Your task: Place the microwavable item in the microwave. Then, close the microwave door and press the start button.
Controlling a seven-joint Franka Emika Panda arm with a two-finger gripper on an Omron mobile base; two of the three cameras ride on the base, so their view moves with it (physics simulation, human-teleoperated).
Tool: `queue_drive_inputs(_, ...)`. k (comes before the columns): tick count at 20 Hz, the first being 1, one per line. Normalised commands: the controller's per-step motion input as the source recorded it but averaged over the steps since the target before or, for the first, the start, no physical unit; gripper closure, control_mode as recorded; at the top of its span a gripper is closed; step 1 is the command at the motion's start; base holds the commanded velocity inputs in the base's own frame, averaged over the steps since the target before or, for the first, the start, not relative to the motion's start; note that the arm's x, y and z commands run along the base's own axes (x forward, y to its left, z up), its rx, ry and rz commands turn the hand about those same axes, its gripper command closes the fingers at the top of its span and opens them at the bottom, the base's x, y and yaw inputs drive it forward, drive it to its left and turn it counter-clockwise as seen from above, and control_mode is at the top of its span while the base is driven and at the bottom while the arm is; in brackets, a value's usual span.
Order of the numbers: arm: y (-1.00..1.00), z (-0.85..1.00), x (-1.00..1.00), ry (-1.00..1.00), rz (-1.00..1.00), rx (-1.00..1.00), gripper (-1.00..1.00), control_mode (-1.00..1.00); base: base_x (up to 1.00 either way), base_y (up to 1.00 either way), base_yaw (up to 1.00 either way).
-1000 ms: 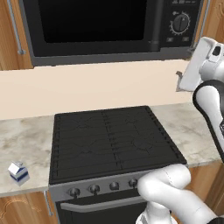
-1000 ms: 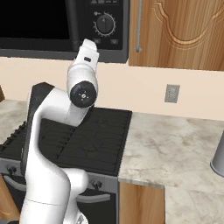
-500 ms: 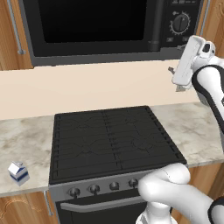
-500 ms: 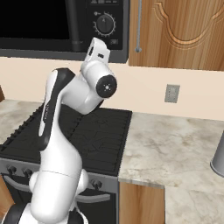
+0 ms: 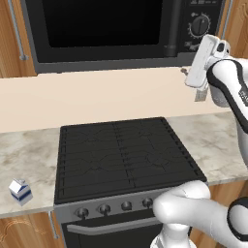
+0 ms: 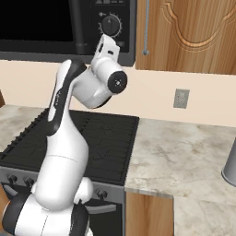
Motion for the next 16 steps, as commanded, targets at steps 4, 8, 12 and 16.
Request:
queue_drive_inputs(4, 0.00, 0.12, 0.37, 0.00, 0.00, 0.00, -1.00, -1.00, 0.00, 0.00, 0.00)
queue_drive_inputs(8, 0.00, 0.00, 0.35, 0.00, 0.00, 0.00, -1.00, -1.00, 0.00, 0.00, 0.00)
queue_drive_inputs(12, -0.04, -0.05, 0.30, 0.00, 0.00, 0.00, -1.00, -1.00, 0.00, 0.00, 0.00)
queue_drive_inputs(16, 0.00, -0.04, 0.36, 0.00, 0.00, 0.00, -1.00, -1.00, 0.00, 0.00, 0.00)
